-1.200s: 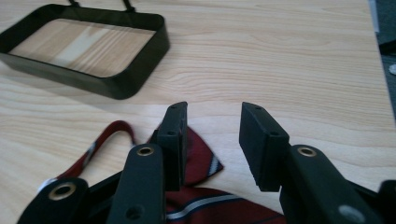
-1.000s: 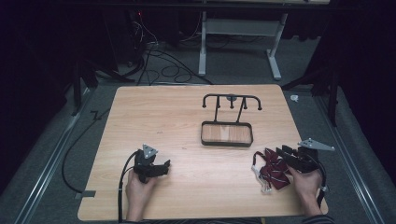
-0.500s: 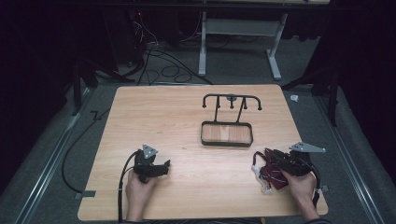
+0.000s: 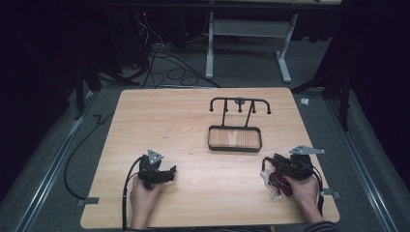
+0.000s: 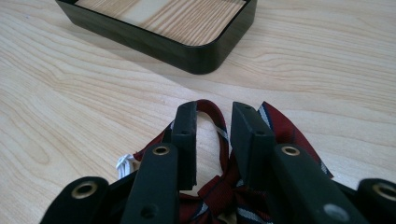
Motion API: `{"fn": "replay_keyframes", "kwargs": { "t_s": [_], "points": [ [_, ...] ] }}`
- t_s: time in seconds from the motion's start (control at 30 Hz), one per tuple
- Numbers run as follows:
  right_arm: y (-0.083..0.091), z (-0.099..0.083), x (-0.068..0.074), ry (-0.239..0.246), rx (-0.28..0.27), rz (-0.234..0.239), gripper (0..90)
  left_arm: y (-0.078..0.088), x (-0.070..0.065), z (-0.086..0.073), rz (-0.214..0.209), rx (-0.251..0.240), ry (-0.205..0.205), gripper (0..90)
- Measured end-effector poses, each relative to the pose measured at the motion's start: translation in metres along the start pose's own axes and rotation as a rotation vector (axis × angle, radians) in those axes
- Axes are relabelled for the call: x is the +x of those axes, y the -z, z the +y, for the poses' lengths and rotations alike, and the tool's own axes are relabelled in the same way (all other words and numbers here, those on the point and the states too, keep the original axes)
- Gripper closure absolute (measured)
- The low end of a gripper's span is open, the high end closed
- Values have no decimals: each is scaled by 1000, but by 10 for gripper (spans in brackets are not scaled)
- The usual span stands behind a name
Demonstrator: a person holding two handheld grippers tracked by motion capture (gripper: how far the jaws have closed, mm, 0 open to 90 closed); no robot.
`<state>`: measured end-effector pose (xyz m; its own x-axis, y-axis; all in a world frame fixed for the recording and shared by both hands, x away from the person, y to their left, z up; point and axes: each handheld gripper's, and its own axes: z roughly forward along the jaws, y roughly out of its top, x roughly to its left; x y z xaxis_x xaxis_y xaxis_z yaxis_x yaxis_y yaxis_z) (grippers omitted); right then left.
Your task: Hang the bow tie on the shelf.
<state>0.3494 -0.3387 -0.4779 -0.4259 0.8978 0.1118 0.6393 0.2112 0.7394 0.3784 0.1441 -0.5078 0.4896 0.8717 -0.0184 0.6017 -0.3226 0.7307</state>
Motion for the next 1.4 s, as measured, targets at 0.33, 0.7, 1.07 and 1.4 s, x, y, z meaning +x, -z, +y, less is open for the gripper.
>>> {"fn": "replay_keyframes", "kwargs": {
  "t_s": [0.33, 0.7, 1.07, 1.4],
  "points": [
    [-7, 1, -1, 4, 18, -14, 744, 0, 0, 0, 0, 0, 0, 177],
    [-16, 1, -2, 7, 52, -7, 788, 0, 0, 0, 0, 0, 0, 176],
    [-22, -1, -1, 33, 78, -14, 869, 0, 0, 0, 0, 0, -1, 176],
    [-17, -1, 2, 59, 62, -9, 900, 0, 0, 0, 1, 1, -1, 176]
  ]
}}
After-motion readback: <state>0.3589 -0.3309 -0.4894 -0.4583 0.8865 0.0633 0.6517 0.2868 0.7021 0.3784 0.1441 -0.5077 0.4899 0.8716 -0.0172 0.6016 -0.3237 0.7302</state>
